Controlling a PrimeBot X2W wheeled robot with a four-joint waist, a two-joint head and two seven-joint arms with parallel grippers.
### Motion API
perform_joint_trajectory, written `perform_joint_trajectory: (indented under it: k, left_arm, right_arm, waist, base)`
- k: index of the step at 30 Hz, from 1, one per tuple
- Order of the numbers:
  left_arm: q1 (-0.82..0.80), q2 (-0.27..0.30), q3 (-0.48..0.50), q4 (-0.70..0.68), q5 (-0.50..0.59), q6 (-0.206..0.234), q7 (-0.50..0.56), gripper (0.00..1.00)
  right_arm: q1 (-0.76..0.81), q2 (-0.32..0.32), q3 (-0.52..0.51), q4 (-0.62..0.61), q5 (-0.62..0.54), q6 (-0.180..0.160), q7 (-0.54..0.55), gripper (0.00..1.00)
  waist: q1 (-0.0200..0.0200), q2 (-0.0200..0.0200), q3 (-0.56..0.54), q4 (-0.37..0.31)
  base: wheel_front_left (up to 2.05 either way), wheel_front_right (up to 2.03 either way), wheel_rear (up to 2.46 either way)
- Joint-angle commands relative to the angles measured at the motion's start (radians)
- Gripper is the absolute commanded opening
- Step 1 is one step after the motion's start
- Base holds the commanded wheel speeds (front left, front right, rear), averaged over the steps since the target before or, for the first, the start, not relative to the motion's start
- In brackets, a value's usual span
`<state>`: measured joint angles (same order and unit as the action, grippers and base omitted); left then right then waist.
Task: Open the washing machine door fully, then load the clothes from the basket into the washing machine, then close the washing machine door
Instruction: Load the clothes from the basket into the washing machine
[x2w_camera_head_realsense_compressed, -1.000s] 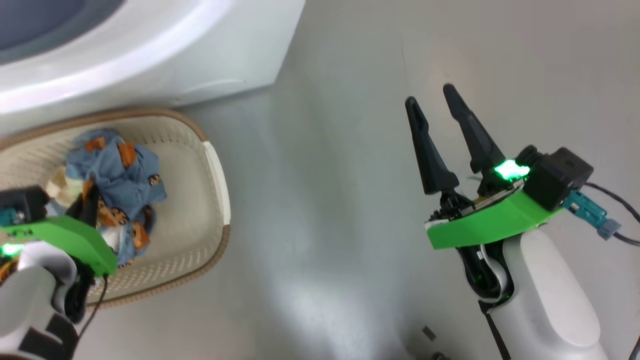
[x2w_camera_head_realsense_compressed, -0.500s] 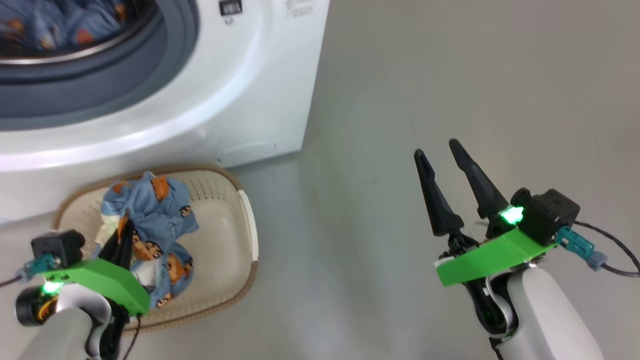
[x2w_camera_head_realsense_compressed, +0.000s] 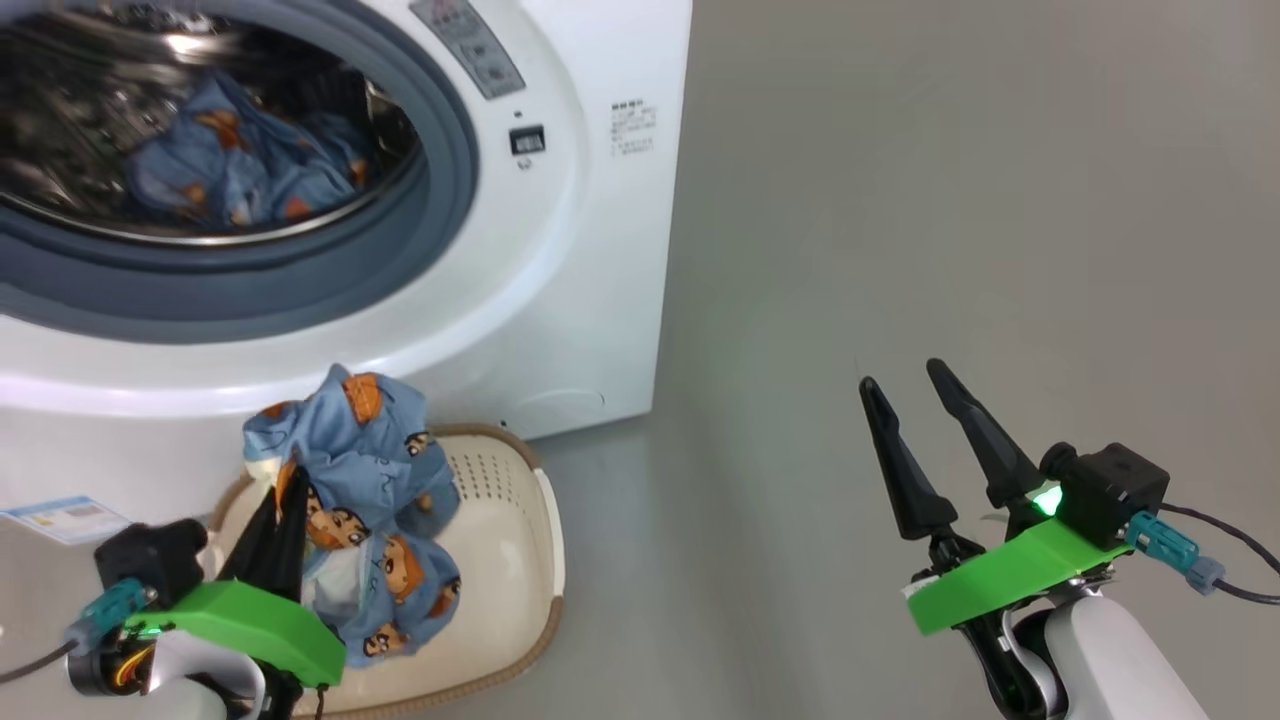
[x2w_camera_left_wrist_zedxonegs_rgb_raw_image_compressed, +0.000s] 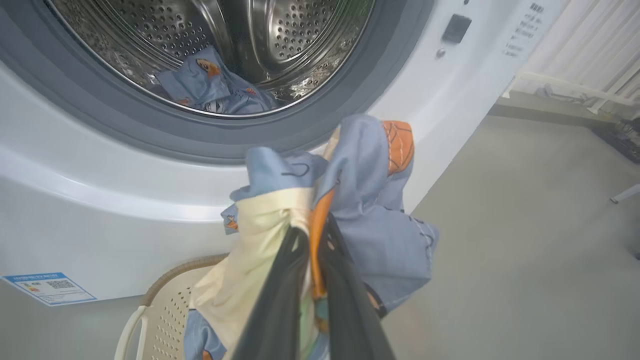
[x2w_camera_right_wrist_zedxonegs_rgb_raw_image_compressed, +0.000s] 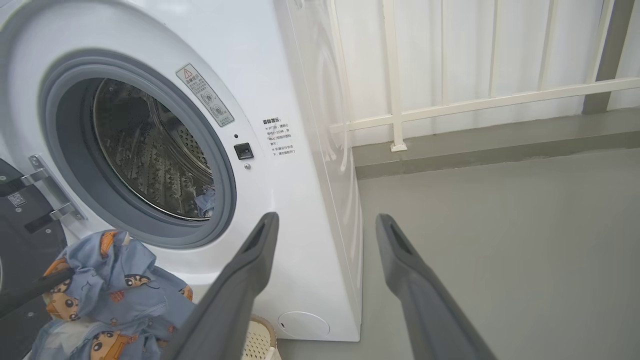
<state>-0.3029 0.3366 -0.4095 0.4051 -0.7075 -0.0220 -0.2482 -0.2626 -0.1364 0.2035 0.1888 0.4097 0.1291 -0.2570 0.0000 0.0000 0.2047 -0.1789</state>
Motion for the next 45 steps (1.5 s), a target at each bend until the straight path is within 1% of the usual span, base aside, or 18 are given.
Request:
perform_joint_trajectory:
  k: [1, 6, 15, 20, 29, 36, 41, 45]
  left_arm:
    - [0.004, 0.027, 0.058, -0.057, 0.02, 0.015, -0.013, 0.0]
    - [0.078, -0.001, 0.132, -0.2, 0.083, 0.04, -0.013, 0.0]
    - [0.142, -0.041, 0.192, -0.307, 0.138, 0.055, -0.013, 0.0]
    - [0.162, -0.057, 0.207, -0.331, 0.155, 0.057, -0.013, 0.0]
    - [0.161, -0.064, 0.213, -0.345, 0.166, 0.057, -0.014, 0.0]
    - [0.102, -0.067, 0.212, -0.327, 0.173, 0.067, -0.01, 0.0]
    - [-0.015, -0.06, 0.219, -0.301, 0.179, 0.063, -0.007, 0.0]
    - [-0.123, -0.048, 0.236, -0.242, 0.168, 0.05, 0.002, 0.0]
  right_arm:
    - [0.014, -0.009, 0.02, -0.021, 0.006, 0.002, -0.005, 1.0]
    - [0.042, -0.026, 0.014, -0.019, 0.011, 0.002, -0.005, 1.0]
    - [0.059, -0.044, 0.005, -0.02, 0.017, 0.002, -0.005, 1.0]
    - [0.065, -0.047, 0.005, -0.021, 0.017, 0.002, -0.005, 1.0]
    - [0.065, -0.046, 0.006, -0.026, 0.017, 0.002, -0.005, 1.0]
    - [0.06, -0.045, 0.008, -0.027, 0.017, 0.002, -0.005, 1.0]
    - [0.051, -0.04, 0.016, -0.031, 0.013, 0.002, -0.005, 1.0]
    - [0.04, -0.036, 0.019, -0.036, 0.008, 0.002, -0.005, 1.0]
  waist:
    - [0.0, 0.0, -0.056, 0.02]
    - [0.0, 0.0, -0.097, 0.032]
    - [0.0, 0.0, -0.131, 0.041]
    - [0.0, 0.0, -0.141, 0.046]
    - [0.0, 0.0, -0.13, 0.049]
    - [0.0, 0.0, -0.116, 0.05]
    - [0.0, 0.0, -0.081, 0.04]
    - [0.0, 0.0, -0.042, 0.021]
  base:
    - [0.0, 0.0, 0.0]
    - [0.0, 0.0, 0.0]
    - [0.0, 0.0, 0.0]
    - [0.0, 0.0, 0.0]
    - [0.0, 0.0, 0.0]
    - [0.0, 0.0, 0.0]
    - [0.0, 0.0, 0.0]
    - [0.0, 0.0, 0.0]
